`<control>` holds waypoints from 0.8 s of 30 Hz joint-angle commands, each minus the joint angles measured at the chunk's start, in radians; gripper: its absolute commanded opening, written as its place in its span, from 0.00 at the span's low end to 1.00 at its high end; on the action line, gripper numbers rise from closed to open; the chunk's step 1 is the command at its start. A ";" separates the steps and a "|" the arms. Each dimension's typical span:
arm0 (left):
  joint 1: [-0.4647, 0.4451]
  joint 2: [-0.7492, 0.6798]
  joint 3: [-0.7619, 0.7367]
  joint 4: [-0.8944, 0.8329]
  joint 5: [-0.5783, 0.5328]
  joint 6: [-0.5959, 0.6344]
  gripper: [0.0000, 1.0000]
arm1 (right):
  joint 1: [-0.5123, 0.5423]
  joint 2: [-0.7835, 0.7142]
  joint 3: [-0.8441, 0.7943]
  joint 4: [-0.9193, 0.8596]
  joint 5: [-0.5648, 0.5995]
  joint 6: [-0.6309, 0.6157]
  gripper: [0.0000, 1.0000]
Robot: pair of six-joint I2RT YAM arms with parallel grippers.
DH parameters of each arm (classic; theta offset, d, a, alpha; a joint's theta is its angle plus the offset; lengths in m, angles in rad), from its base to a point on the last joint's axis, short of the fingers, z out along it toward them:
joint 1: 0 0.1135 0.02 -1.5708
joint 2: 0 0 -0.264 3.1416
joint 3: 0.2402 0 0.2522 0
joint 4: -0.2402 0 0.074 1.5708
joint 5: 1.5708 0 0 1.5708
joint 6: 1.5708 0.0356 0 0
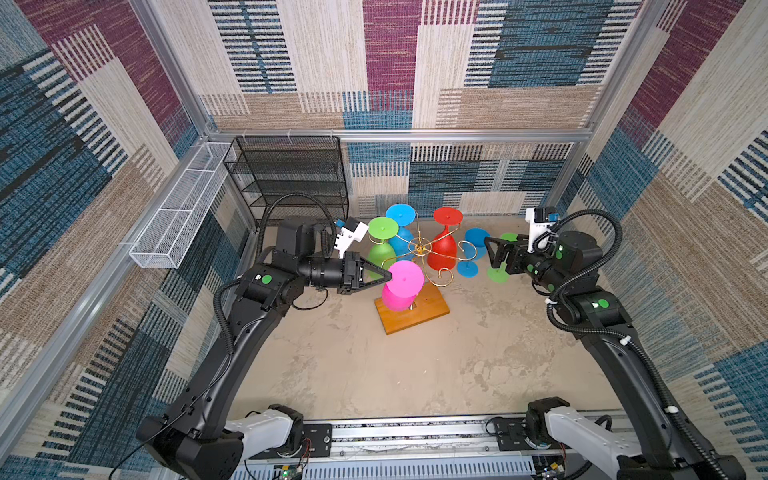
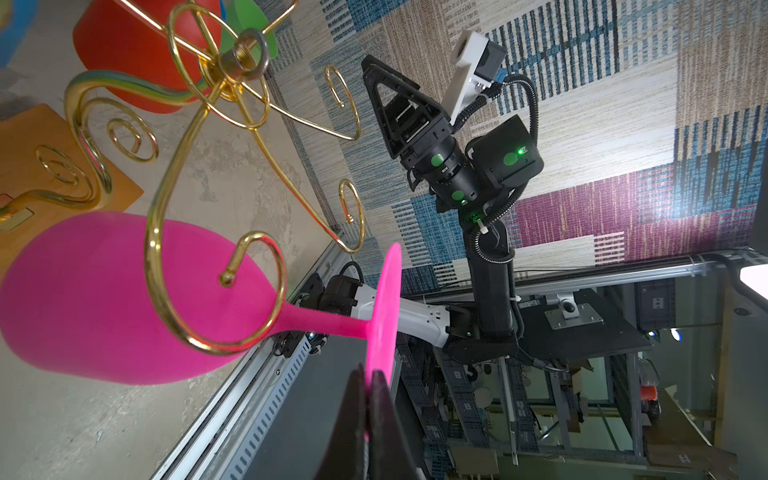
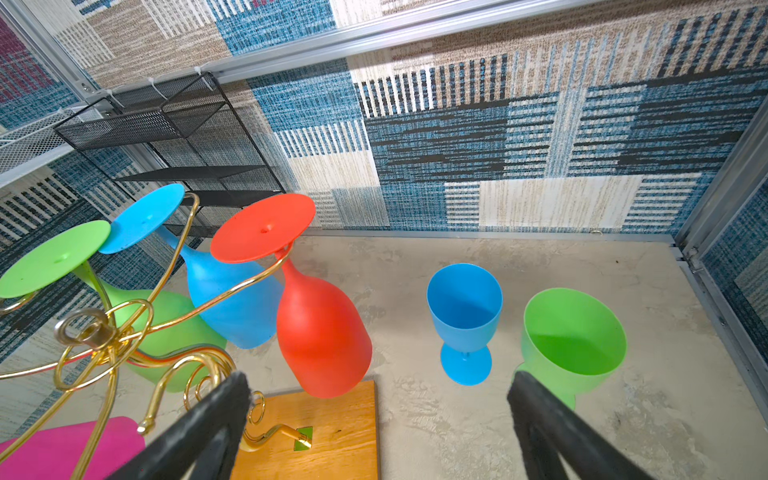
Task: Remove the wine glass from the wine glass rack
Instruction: 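Slide the magenta glass off the rack hook toward the robot with the left gripper, then lift the magenta glass up and away while the right gripper rises toward it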
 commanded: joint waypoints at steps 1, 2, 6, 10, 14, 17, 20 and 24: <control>0.016 -0.025 -0.013 -0.026 0.001 0.037 0.00 | 0.002 -0.005 0.008 0.019 -0.001 0.006 0.99; 0.025 -0.034 -0.019 -0.033 0.001 0.039 0.00 | 0.002 -0.005 0.008 0.018 -0.001 0.006 0.99; 0.064 -0.069 -0.037 -0.062 0.018 0.055 0.00 | 0.002 -0.011 0.010 0.015 -0.002 0.006 0.99; 0.105 -0.116 -0.079 -0.068 0.027 0.055 0.00 | 0.002 -0.014 0.010 0.015 -0.005 0.009 0.99; 0.173 -0.165 -0.117 -0.053 0.053 0.037 0.00 | 0.002 -0.035 -0.004 0.040 -0.019 0.009 0.99; 0.240 -0.197 -0.126 -0.036 0.094 0.017 0.00 | 0.003 -0.046 -0.009 0.059 -0.037 0.014 0.99; 0.305 -0.218 -0.127 -0.041 0.132 0.019 0.00 | 0.003 -0.050 -0.009 0.069 -0.052 0.015 0.99; 0.353 -0.214 -0.096 -0.109 0.117 0.077 0.00 | 0.022 -0.073 -0.022 0.107 -0.068 0.008 0.99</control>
